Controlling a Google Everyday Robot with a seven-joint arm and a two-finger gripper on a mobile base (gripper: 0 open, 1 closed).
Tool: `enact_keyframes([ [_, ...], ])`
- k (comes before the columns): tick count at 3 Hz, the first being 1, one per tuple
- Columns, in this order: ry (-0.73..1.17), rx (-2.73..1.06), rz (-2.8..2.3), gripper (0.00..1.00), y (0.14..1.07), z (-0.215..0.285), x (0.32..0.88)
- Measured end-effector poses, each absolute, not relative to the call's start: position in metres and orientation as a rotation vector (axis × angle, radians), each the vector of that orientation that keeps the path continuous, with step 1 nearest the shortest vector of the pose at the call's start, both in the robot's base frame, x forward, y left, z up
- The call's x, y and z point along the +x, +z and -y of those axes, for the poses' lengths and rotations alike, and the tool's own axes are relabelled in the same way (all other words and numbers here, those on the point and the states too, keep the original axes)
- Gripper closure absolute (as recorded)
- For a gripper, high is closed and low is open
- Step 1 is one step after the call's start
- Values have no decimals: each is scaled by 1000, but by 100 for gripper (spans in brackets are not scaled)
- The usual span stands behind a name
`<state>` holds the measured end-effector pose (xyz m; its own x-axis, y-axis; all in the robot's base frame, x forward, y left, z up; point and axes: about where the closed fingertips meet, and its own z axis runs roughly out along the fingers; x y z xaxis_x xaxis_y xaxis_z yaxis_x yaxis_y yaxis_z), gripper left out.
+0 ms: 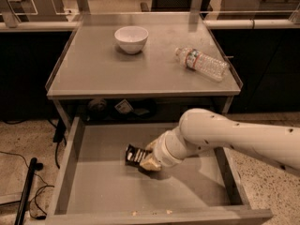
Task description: Pick rxbar chocolate from top drawer and place on counter
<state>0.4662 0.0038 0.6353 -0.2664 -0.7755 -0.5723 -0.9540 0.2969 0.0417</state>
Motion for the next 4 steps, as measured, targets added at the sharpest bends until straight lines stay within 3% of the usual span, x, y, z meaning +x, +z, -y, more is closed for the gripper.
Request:
enact_keyframes([
  [2, 412, -1562, -2055, 100, 720, 3, 471],
  [4, 582, -1475, -1932, 100, 799, 64, 506],
])
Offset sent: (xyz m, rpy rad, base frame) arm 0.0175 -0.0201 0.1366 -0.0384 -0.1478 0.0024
